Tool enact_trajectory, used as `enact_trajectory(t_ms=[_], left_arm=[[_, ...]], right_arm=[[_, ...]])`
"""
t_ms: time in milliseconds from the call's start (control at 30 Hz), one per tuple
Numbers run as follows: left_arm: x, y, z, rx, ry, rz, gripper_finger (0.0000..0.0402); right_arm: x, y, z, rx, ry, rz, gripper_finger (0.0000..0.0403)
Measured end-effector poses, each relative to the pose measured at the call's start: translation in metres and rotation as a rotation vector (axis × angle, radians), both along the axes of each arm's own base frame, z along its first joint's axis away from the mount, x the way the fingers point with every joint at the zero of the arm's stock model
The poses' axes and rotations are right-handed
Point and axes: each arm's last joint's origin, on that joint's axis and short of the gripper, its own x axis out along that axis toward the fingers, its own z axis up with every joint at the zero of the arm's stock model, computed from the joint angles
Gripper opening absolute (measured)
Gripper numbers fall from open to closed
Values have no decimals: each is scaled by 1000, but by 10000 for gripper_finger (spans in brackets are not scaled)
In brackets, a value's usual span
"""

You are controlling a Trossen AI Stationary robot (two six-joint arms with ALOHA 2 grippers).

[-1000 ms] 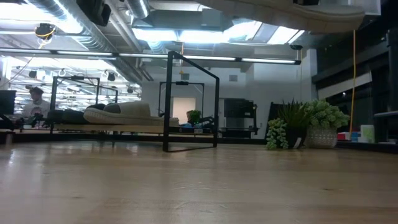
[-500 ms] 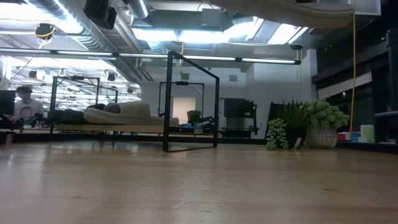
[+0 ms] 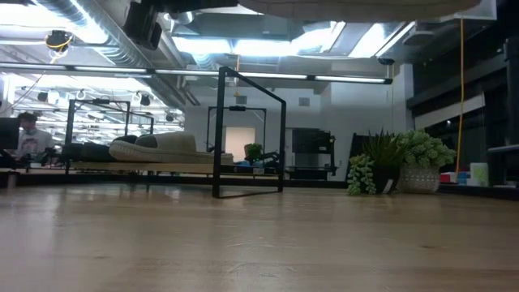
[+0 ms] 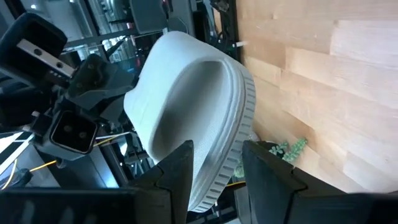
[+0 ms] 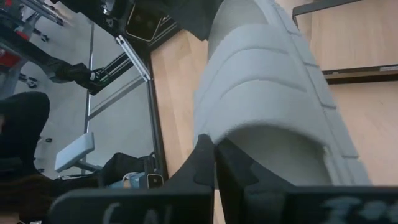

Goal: Pick and place slides into the shelf
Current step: Put the gray slipper on the shelf

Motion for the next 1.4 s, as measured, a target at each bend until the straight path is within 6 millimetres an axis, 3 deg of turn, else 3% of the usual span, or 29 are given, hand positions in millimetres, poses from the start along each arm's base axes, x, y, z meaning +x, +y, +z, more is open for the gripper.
enact_trajectory(t_ms=[1167,1400], left_arm=[[-3,-6,-1,2,5,-5,130],[0,0,0,-10,-1,-9,130]], right_arm=[[1,1,2,1,-24,34,4],[2,1,3,5,-39,34,4]])
